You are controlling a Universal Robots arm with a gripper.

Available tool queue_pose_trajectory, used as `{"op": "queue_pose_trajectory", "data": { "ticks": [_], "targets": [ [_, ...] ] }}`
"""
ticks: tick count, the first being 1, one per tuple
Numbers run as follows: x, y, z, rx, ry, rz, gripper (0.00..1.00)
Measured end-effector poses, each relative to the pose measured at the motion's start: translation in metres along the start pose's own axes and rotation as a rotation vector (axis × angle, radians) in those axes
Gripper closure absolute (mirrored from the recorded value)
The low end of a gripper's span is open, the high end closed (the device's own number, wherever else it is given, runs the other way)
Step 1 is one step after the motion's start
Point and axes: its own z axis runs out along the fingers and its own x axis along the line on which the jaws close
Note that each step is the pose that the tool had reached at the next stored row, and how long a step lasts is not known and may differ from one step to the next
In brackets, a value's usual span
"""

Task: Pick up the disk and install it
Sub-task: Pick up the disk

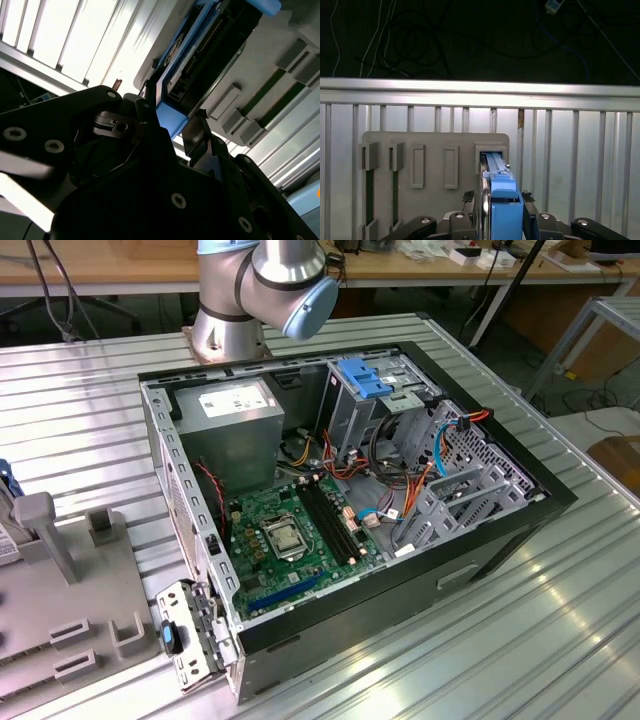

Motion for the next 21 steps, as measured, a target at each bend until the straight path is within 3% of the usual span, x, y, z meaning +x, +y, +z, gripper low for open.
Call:
{"op": "queue_pose_trajectory", "data": {
  "ticks": [4,8,19,20,21],
  "targets": [
    [0.0001,-0.0002,0.0000,-0.0002,0.0001,0.000,0.53],
    [0.0001,-0.0003,0.0000,-0.0004,0.0002,0.000,0.63],
    [0.0001,-0.0003,0.0003,-0.0002,0.0001,0.000,0.63],
    [0.0001,-0.0004,-0.0043,-0.0001,0.0001,0.000,0.63],
    [0.0001,-0.0004,-0.0047,-0.0002,0.0001,0.000,0.63]
  ]
}}
